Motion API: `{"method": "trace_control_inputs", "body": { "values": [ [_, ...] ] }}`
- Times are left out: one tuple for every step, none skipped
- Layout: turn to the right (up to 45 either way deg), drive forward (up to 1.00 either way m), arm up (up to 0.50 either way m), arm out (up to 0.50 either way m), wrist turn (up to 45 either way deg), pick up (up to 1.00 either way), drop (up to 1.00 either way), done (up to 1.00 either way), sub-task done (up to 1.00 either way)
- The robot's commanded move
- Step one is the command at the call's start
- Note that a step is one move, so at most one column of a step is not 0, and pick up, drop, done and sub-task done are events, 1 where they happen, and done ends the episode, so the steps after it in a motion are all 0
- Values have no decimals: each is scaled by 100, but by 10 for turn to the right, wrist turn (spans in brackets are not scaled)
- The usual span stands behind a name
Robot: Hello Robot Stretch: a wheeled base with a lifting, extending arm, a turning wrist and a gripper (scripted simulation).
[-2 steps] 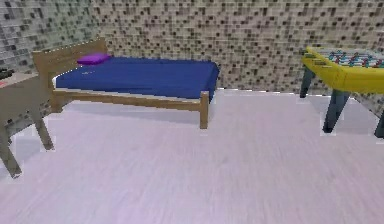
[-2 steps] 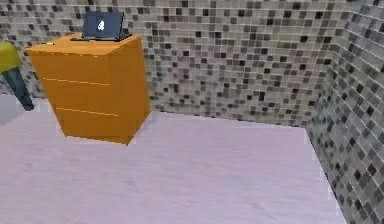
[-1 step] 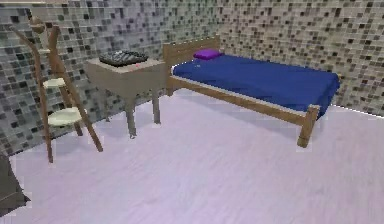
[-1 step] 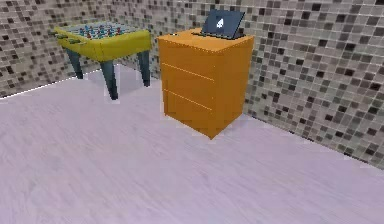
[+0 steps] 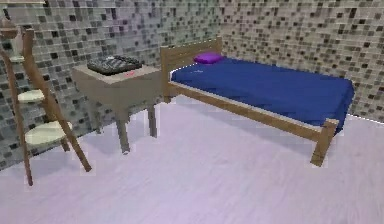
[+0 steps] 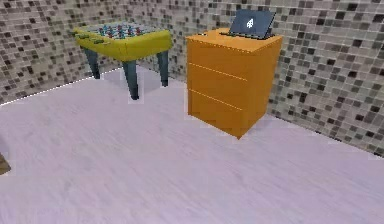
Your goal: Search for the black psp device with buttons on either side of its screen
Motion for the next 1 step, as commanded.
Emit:
{"method": "trace_control_inputs", "body": {
  "values": [
    [-90,0,0,0,0,0,0,0,0]
  ]
}}
